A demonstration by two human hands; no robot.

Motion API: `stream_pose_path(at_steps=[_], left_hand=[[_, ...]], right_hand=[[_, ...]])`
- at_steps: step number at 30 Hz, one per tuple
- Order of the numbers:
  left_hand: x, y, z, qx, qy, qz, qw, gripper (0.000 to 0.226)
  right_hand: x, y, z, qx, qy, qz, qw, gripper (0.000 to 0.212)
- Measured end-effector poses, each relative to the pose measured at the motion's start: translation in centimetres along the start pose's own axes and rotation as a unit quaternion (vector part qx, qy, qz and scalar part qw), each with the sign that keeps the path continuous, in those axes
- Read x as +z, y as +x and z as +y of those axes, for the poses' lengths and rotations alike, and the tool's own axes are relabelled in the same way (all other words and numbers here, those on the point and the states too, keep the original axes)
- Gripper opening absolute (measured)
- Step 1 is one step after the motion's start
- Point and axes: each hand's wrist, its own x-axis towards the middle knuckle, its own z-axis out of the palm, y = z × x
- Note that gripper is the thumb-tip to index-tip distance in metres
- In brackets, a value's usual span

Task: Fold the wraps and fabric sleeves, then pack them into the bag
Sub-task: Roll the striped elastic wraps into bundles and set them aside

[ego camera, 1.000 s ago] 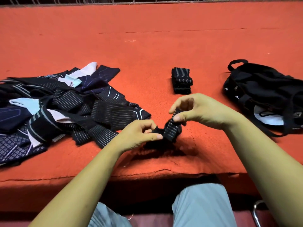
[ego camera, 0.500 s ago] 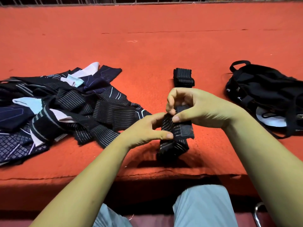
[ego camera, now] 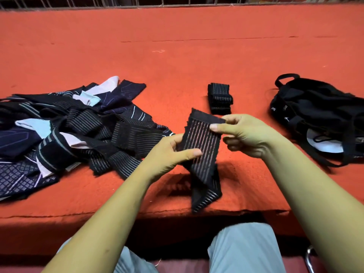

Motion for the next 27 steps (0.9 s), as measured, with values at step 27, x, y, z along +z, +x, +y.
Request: stream_pose_path(at_steps=[27], left_hand=[[1.6, -1.0, -7.0, -0.214, -0.269, 0.089, 0.935, 0.029]], right_hand=[[1.5, 3.8, 0.5, -0.235, 0.152, 0.172, 0.945, 0.011]])
